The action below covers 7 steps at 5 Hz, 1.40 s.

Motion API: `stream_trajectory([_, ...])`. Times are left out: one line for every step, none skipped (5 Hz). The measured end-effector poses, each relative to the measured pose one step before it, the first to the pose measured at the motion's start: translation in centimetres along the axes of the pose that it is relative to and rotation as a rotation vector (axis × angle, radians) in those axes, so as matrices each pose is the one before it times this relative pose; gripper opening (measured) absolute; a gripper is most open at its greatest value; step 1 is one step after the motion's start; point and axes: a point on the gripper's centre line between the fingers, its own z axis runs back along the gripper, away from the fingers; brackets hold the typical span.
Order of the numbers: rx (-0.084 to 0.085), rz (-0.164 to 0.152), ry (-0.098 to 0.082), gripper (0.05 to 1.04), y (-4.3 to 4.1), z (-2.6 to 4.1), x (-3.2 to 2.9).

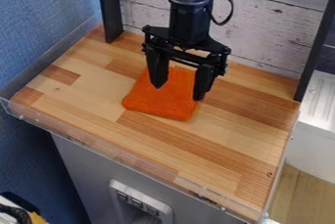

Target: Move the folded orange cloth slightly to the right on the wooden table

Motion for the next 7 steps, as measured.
stream_trajectory([-0.0006, -0.0721, 0.0000, 0.999, 0.207, 0.144, 0.071])
stream_trajectory([-0.0039, -0.0916, -0.0219, 0.998, 1.519, -0.099, 1.053])
stream_trajectory([-0.0005, -0.1154, -0.0398, 0.996, 1.610, 0.234, 1.239])
stream_trajectory([0.0017, -0.1030, -0.0247, 0.999, 1.585, 0.026, 1.019])
stream_trajectory([0.0054, -0.0975, -0.0205, 0.999, 1.285, 0.026, 0.768])
stream_trajectory([0.0112, -0.0711, -0.0151, 0.999, 0.895, 0.471, 0.353])
stream_trajectory([-0.0093, -0.0579, 0.0095, 0.999, 0.856, -0.147, -0.064])
